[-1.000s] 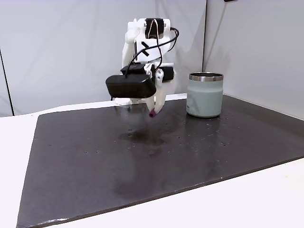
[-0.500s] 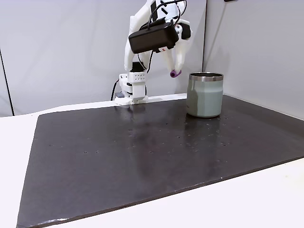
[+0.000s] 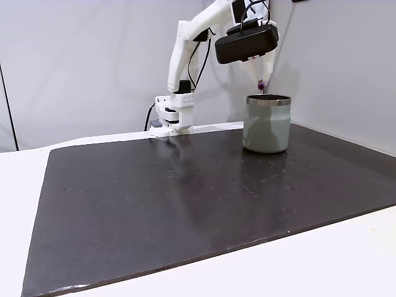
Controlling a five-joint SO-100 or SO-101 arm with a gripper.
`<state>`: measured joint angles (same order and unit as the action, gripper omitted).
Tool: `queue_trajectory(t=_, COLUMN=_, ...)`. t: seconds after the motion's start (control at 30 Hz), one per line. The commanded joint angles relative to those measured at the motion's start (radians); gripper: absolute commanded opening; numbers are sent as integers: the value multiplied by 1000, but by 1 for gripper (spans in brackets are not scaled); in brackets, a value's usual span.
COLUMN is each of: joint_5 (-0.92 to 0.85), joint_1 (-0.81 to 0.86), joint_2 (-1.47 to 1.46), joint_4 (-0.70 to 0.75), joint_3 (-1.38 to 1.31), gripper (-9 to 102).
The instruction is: Grasp a pengrip and put it in the cup.
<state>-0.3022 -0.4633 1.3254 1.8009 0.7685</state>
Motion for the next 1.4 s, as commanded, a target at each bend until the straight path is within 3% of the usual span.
queue_trajectory(t=0.0, joint_5=20, joint_1=-57, joint_2=81, joint_4=20, joint_3=-58, gripper=0)
queue_trajectory(t=0.57, joint_5=11, joint_1=-160, joint_2=135, joint_4=23, joint_3=77, gripper=2)
queue_trajectory(t=0.87, joint_5=14, joint_1=-160, joint_2=146, joint_4=23, joint_3=94, gripper=27)
queue_trajectory(t=1.37, joint_5=11, joint_1=-156, joint_2=150, joint_4=21, joint_3=101, gripper=28)
